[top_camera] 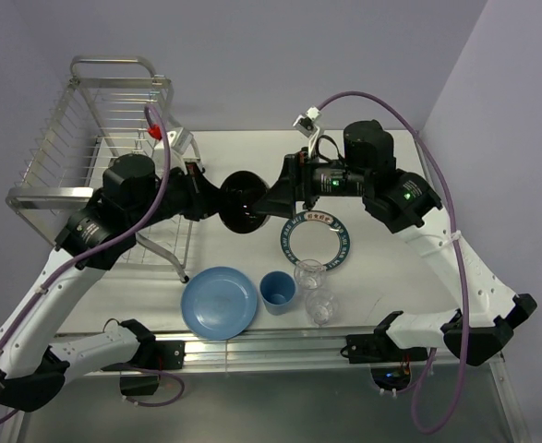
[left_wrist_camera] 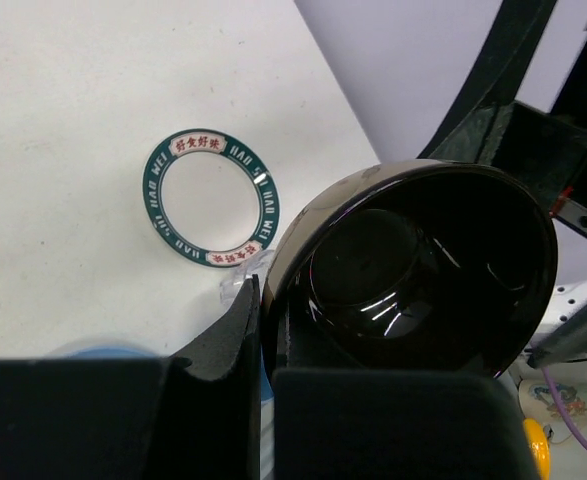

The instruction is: Load the mixed dishes into the dish rack

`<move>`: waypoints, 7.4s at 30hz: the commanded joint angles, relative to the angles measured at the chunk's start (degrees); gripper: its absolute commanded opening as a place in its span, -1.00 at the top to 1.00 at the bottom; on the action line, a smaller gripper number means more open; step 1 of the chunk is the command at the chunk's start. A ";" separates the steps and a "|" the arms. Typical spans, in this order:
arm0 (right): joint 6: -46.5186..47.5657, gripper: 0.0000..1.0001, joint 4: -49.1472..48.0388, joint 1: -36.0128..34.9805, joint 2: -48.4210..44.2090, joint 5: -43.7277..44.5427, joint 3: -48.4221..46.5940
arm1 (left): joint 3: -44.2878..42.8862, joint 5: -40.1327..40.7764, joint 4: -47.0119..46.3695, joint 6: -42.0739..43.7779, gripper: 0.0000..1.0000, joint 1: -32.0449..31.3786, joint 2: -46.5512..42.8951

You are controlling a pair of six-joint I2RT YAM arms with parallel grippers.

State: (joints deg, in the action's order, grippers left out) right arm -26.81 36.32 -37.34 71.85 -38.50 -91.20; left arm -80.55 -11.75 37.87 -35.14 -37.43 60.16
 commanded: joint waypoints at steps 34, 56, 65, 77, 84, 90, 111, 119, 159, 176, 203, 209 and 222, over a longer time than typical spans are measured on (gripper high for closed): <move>-9.58 0.02 -21.99 0.16 -2.07 -13.27 9.37 | 0.75 -5.65 -7.72 -0.46 1.00 0.60 -3.12; -10.63 1.00 -21.46 0.08 -3.56 -7.73 11.39 | 0.57 -6.18 -3.76 -0.64 0.03 3.68 -2.50; -12.39 1.00 -22.51 0.08 -2.95 -7.55 11.13 | 2.50 -6.80 -3.94 -1.08 -0.20 5.08 -4.00; -12.04 1.00 -20.50 0.16 -2.60 -3.87 10.52 | 2.77 -7.33 -3.15 -0.46 -0.39 5.35 -4.26; -10.02 1.00 -18.30 0.16 -2.51 -1.75 10.78 | 0.67 -3.47 0.19 -0.02 -0.58 5.35 -5.14; -8.09 1.00 -16.19 0.16 -1.89 0.26 9.72 | -1.88 2.60 4.66 -0.11 -0.61 5.35 -5.14; 4.48 1.00 -25.77 -0.01 22.88 9.67 -2.65 | -28.26 -10.57 0.46 -7.57 -0.57 5.44 2.15; 10.37 1.00 -27.17 -1.42 39.13 12.40 -18.29 | -28.17 -10.58 -5.34 -6.70 -0.58 5.35 1.98; 45.60 1.00 -38.96 -8.63 70.26 23.20 -44.85 | -7.87 -2.05 -13.26 0.94 -0.63 5.35 -13.58; 53.35 1.00 -37.54 -9.24 74.57 23.65 -46.70 | -6.81 -3.02 -12.03 2.62 -0.63 5.35 -15.07; 56.52 0.91 -36.75 -11.53 78.09 22.15 -46.44 | -3.12 -2.84 -10.45 3.67 -0.65 5.35 -19.73; 56.78 0.21 -37.11 -11.88 78.00 23.38 -45.91 | -3.29 -2.75 -9.83 3.93 -0.67 5.35 -19.91; 58.62 -0.74 -36.67 -11.79 76.50 27.07 -44.15 | -2.33 -3.46 -10.44 3.41 -0.68 5.35 -20.17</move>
State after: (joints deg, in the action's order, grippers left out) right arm 30.39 2.59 -48.34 149.29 -13.04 -134.87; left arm -83.37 -14.70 28.56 -32.21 -32.32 40.58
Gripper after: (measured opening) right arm 0.851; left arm 0.838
